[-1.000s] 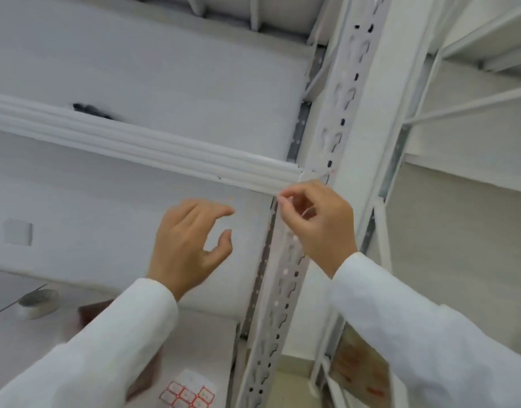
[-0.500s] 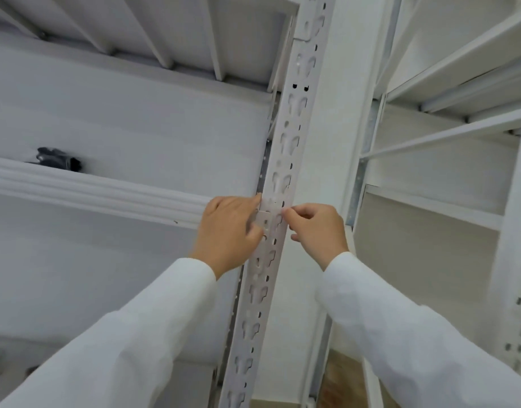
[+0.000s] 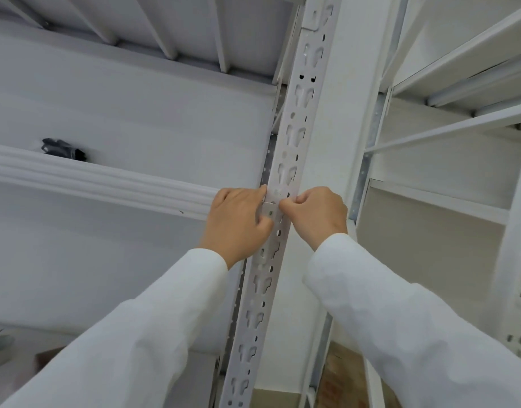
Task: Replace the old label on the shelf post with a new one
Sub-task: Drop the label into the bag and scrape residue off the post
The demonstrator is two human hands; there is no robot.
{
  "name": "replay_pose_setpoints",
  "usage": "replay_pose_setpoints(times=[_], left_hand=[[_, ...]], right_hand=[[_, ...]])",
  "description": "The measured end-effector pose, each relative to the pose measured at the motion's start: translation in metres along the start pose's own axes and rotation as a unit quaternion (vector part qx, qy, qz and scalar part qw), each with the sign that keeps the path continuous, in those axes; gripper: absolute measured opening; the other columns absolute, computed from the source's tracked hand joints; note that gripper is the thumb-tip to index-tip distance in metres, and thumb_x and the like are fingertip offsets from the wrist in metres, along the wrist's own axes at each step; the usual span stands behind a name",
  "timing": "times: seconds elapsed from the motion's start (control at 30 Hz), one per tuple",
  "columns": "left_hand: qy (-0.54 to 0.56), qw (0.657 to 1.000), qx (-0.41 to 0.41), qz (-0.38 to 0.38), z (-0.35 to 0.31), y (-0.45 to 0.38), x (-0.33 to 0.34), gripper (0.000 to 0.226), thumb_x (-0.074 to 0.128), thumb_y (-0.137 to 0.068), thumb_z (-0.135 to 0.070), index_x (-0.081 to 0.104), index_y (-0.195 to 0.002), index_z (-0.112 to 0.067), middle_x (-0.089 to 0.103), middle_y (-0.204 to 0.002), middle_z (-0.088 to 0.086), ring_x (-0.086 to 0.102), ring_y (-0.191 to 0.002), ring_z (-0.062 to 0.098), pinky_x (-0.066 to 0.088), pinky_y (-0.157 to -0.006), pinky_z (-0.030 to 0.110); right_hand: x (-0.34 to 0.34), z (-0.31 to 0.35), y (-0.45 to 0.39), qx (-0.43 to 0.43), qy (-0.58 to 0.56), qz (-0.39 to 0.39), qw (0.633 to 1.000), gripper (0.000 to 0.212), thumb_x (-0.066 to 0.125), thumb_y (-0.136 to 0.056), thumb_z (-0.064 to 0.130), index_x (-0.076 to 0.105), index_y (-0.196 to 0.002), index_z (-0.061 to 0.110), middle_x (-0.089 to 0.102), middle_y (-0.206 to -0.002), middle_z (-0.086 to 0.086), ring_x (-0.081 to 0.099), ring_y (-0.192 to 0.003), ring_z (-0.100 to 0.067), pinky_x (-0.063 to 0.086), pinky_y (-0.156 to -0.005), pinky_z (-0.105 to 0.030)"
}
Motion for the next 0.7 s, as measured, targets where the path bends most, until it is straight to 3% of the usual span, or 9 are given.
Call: replay_pose_setpoints(times=[0.13, 0.2, 0.3, 0.43, 0.57, 0.7], left_hand=[[0.009, 1.000, -0.002, 0.011, -0.001, 0.000, -0.002, 0.045, 0.046, -0.084, -0.022, 0.050, -0.128, -0.015, 0.064, -0.113, 0.002, 0.050, -0.115, 0.019, 0.022, -0.107, 0.028], [0.019, 1.000, 0.004, 0.016, 0.001, -0.001, -0.002, 0.045, 0.045, -0.084, -0.024, 0.050, -0.128, -0.017, 0.065, -0.113, 0.001, 0.050, -0.115, 0.020, 0.023, -0.107, 0.030], [0.029, 0.999, 0.019, 0.033, 0.003, -0.002, -0.004, 0.055, 0.038, -0.077, -0.032, 0.049, -0.130, -0.022, 0.064, -0.115, -0.002, 0.050, -0.115, 0.019, 0.022, -0.103, 0.027], [0.040, 0.998, 0.026, 0.042, 0.003, -0.001, -0.003, 0.063, 0.033, -0.072, -0.033, 0.047, -0.133, -0.022, 0.062, -0.121, -0.003, 0.048, -0.118, 0.019, 0.020, -0.104, 0.027], [0.053, 0.998, 0.023, 0.029, 0.003, 0.000, -0.005, 0.056, 0.038, -0.074, -0.030, 0.049, -0.129, -0.024, 0.062, -0.104, -0.004, 0.049, -0.112, 0.020, 0.021, -0.099, 0.025], [0.044, 0.998, 0.026, 0.031, 0.004, -0.001, -0.003, 0.056, 0.037, -0.075, -0.030, 0.049, -0.129, -0.025, 0.062, -0.106, -0.005, 0.049, -0.113, 0.019, 0.020, -0.101, 0.025]], right_hand=[[0.000, -0.002, -0.002, 0.015, 0.029, -0.009, 0.999, 0.034, 0.051, -0.079, 0.018, 0.035, -0.049, 0.014, 0.037, -0.049, -0.002, 0.038, -0.053, -0.025, 0.028, -0.046, -0.027], [0.001, -0.006, -0.001, 0.015, 0.016, -0.015, 1.000, 0.030, 0.049, -0.080, 0.017, 0.043, -0.052, 0.010, 0.051, -0.053, -0.008, 0.048, -0.058, -0.032, 0.039, -0.049, -0.030], [0.000, -0.011, 0.001, -0.004, -0.025, -0.024, 0.999, 0.028, 0.051, -0.080, 0.019, 0.058, -0.064, -0.003, 0.068, -0.071, -0.018, 0.063, -0.071, -0.037, 0.055, -0.066, -0.039], [-0.004, -0.019, -0.002, 0.002, -0.089, -0.018, 0.996, 0.023, 0.056, -0.076, 0.019, 0.066, -0.070, -0.001, 0.070, -0.069, -0.013, 0.067, -0.071, -0.033, 0.057, -0.072, -0.044], [-0.001, -0.017, -0.001, 0.015, -0.110, -0.003, 0.994, 0.027, 0.061, -0.075, 0.026, 0.069, -0.078, 0.000, 0.071, -0.077, -0.017, 0.067, -0.080, -0.035, 0.057, -0.074, -0.048], [0.000, -0.017, -0.004, 0.032, -0.111, 0.010, 0.993, 0.022, 0.059, -0.076, 0.017, 0.068, -0.078, -0.003, 0.072, -0.073, -0.014, 0.068, -0.078, -0.033, 0.058, -0.075, -0.046]])
Point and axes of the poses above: each hand's wrist, its own y-axis away from the middle knuckle, its own x-axis out of the palm, z = x × y, the point moved 8 cm from there along -y, towards the middle knuckle
